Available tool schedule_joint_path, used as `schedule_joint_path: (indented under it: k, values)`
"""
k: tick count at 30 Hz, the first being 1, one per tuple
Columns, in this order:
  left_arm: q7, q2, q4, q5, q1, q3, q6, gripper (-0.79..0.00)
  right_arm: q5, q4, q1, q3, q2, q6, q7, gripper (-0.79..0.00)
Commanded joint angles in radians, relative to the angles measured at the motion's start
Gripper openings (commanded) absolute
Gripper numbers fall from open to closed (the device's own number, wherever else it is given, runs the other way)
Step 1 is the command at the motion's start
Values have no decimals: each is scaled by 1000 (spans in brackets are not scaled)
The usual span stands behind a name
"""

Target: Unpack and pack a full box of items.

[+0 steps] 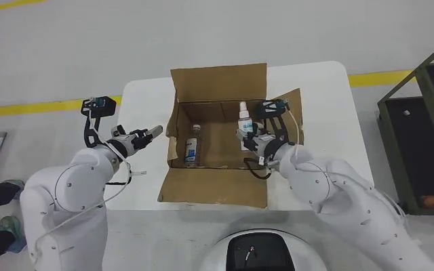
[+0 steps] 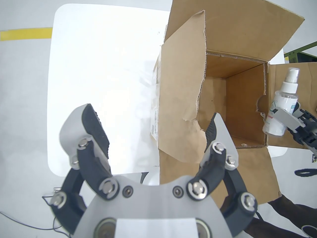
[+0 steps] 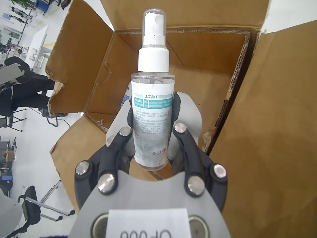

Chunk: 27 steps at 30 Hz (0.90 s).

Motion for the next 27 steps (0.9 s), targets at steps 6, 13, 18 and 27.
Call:
schedule_joint_path:
  k: [6,13,18,27]
  values:
    - [0,0,0,0,0,0,0,0,71,244,139,-143,-62,72,-54,-785]
    - [0,0,0,0,0,0,0,0,185,534,303,-280,-157,178,-84,-785]
    - [0,0,0,0,0,0,0,0,245,689,373,-332,-210,201,-86,-785]
    - [0,0,0,0,0,0,0,0,288,861,451,-383,-281,194,-90,-397]
